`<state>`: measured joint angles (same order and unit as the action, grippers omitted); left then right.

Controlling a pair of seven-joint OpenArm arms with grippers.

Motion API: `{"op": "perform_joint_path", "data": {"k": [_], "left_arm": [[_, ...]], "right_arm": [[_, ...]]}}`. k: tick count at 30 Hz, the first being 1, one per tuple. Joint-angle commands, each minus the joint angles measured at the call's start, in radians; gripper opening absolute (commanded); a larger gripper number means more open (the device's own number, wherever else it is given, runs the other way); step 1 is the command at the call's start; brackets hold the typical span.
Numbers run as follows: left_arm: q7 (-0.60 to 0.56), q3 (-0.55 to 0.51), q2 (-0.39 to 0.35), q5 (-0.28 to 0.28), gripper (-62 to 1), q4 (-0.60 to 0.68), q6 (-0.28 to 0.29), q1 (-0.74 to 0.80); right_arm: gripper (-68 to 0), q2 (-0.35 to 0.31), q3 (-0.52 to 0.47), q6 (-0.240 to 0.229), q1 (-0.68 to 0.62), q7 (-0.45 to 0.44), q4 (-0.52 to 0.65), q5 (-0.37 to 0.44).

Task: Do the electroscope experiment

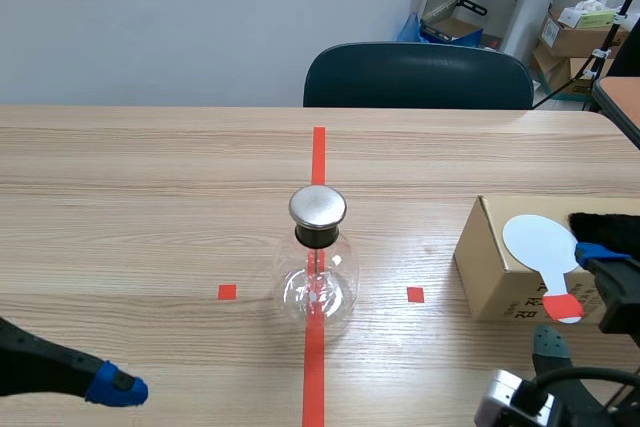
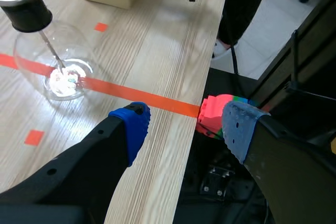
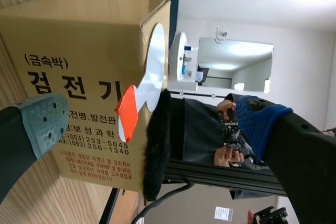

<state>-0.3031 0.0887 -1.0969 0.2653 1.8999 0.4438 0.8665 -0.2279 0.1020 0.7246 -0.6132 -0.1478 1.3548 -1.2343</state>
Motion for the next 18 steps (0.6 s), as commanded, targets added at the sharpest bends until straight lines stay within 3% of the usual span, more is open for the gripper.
{"op": "perform_joint_path", "data": {"k": [1, 12, 14, 18], "left_arm": [[-0.019, 0.002, 0.011, 0.011, -27.7, 0.012, 0.006, 0.000], [-0.021, 0.002, 0.013, 0.011, -27.7, 0.012, 0.006, 0.000], [-0.020, 0.001, 0.019, 0.011, -27.7, 0.012, -0.001, 0.000], [-0.018, 0.001, 0.019, 0.010, -27.7, 0.012, -0.005, 0.000]], "right_arm": [[0.4, -0.016, -0.011, 0.058, 0.001, 0.004, 0.016, -0.002], [0.4, -0.016, -0.024, 0.058, 0.001, 0.008, 0.016, -0.016], [-6.8, -0.016, -0.024, 0.058, 0.001, 0.008, 0.016, -0.016], [-29.1, -0.016, -0.024, 0.058, 0.001, 0.008, 0.016, -0.016]]}}
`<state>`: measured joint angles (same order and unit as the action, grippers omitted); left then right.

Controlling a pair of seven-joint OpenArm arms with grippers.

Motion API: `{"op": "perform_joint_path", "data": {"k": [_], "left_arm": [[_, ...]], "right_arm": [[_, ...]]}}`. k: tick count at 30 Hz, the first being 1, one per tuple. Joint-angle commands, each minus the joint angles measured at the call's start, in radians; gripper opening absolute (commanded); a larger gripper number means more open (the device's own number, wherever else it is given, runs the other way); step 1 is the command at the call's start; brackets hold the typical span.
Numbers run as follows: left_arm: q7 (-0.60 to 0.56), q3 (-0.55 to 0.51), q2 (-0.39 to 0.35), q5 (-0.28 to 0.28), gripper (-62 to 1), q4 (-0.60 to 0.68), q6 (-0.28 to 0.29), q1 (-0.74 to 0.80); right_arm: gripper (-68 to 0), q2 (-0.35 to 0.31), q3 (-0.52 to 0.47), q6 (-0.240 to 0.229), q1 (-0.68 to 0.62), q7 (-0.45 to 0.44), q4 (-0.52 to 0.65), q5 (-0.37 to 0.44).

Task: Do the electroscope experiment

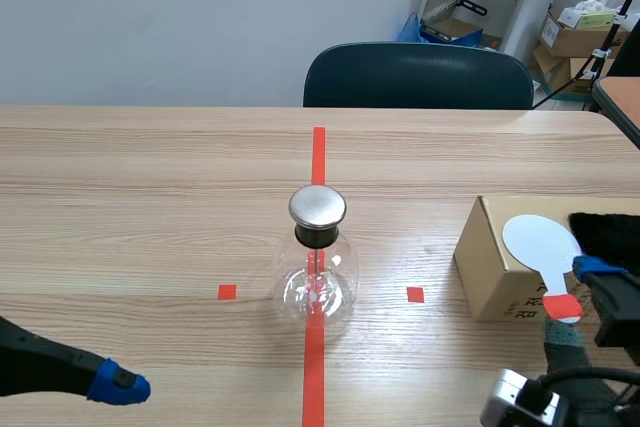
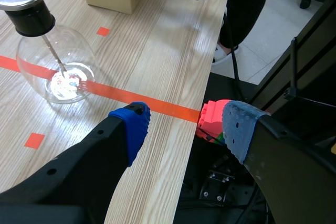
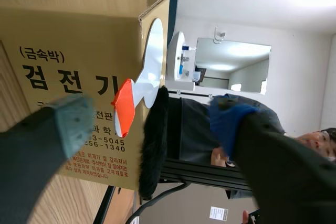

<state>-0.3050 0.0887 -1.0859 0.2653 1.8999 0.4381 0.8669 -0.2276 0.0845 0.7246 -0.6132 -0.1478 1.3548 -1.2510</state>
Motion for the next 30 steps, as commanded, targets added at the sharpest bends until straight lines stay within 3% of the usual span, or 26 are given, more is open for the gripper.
{"op": "perform_joint_path", "data": {"k": [1, 8, 19, 30], "left_arm": [[-0.012, 0.001, 0.008, 0.010, -27.7, 0.012, 0.000, 0.000], [-0.012, 0.001, 0.008, 0.010, -27.7, 0.012, -0.002, 0.000], [-0.021, 0.001, 0.008, 0.024, -27.7, 0.012, -0.002, 0.000], [-0.171, 0.001, 0.008, 0.041, -27.7, 0.012, -0.002, 0.000]], "right_arm": [[-34.1, -0.016, -0.007, 0.058, 0.001, 0.008, 0.016, 0.001], [-65.7, -0.016, -0.007, 0.058, 0.001, 0.008, 0.016, 0.001], [-66.7, -0.016, -0.006, 0.058, 0.001, 0.008, 0.016, 0.001], [-66.7, -0.016, -0.007, 0.058, 0.001, 0.008, 0.016, 0.001]]}}
